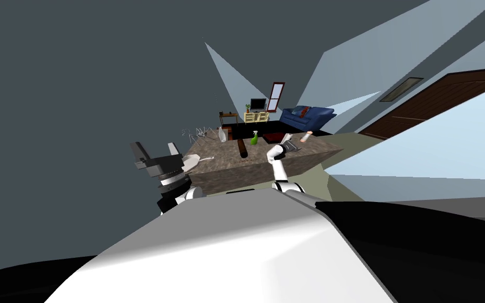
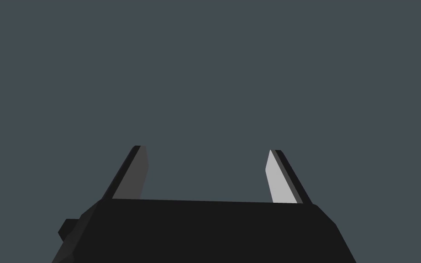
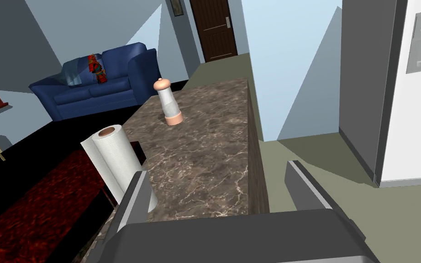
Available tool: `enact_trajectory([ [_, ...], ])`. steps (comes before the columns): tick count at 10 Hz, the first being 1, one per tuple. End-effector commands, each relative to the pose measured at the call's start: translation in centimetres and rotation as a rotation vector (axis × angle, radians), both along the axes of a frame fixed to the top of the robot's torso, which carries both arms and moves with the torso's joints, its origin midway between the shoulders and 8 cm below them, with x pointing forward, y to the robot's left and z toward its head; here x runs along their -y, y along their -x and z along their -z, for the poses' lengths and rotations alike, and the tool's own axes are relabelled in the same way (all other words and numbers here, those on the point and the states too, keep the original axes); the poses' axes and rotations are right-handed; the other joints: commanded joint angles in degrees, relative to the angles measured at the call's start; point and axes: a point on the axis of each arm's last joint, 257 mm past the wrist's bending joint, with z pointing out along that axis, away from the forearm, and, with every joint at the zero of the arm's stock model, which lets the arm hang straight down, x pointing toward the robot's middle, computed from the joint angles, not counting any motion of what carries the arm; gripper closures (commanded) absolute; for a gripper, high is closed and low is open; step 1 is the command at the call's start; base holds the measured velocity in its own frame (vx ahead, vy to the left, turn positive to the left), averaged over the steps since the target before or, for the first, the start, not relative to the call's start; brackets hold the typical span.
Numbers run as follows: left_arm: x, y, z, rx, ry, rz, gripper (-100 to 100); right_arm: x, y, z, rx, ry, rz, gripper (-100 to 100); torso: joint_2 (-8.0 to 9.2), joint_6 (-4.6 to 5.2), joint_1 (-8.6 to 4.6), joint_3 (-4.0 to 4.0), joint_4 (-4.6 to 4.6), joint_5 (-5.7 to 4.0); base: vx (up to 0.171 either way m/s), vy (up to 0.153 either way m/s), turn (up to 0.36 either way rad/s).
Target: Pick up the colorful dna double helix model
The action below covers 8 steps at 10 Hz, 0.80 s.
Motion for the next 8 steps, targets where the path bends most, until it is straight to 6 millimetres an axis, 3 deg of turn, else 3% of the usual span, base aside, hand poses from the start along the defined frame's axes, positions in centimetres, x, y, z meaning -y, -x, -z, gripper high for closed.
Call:
enact_trajectory([
  [1,0.0,0.0,0.0,0.000,0.000,0.000,0,-0.2,-0.2,1.3,0.002,-0.046,-0.007,-100,0.00,0.00,0.00,0.00,0.00,0.00,0.000,0.009,0.001],
  [8,0.0,0.0,0.0,0.000,0.000,0.000,0,-2.0,-2.7,7.0,-0.017,-0.322,0.023,-100,0.02,0.01,-0.03,0.01,0.01,0.00,0.001,0.017,-0.008],
])
